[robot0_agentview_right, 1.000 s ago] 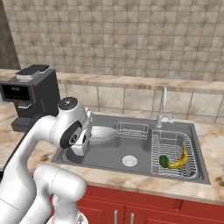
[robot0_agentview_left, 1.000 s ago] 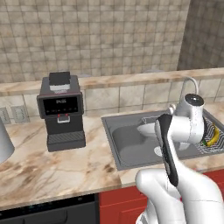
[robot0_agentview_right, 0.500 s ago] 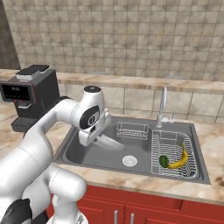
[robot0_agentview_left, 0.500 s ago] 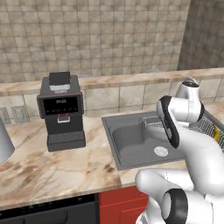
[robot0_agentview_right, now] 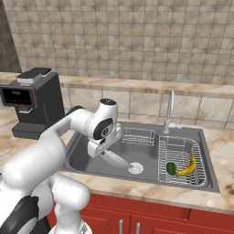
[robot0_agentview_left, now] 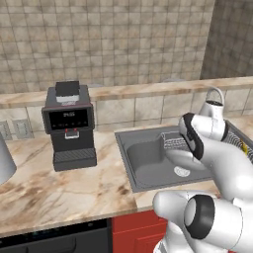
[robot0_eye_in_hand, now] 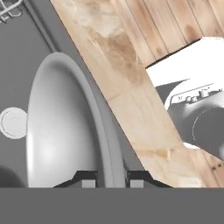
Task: Dump the avocado and banana from the bowl so the bowl can be washed. Place the bowl in the sink after clearing the leftovers.
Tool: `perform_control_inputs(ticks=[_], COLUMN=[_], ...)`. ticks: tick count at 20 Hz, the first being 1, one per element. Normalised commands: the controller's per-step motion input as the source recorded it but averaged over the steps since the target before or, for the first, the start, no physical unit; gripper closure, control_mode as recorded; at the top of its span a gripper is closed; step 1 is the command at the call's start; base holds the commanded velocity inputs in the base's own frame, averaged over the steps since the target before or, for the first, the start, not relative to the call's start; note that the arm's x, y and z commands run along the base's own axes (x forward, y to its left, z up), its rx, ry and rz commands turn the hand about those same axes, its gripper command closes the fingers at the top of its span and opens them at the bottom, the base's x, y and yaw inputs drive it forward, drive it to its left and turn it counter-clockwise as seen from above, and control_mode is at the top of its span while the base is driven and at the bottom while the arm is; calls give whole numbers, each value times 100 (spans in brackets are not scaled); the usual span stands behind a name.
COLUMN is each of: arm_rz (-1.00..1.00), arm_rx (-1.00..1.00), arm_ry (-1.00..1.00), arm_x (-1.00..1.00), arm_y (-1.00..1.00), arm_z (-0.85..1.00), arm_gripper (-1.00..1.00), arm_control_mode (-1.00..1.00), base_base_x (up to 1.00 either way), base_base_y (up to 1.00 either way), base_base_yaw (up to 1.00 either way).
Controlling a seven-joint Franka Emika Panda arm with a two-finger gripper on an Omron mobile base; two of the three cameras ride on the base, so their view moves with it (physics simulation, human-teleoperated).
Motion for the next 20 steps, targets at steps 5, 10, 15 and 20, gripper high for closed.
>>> perform_control_inputs(ticks=[5,10,15,20], arm_rz=[-10,-13,-15,-14], arm_rx=[0,0,0,0], arm_ry=[0,0,0,2], arm_x=[12,44,49,36], arm_y=[0,5,0,0], arm_z=[-36,-15,-17,-29], arm_gripper=[100,100,100,100], arm_control_mode=[-100,-100,-100,-100], base_base_x=[0,0,0,0], base_base_y=[0,0,0,0], base_base_yaw=[0,0,0,0])
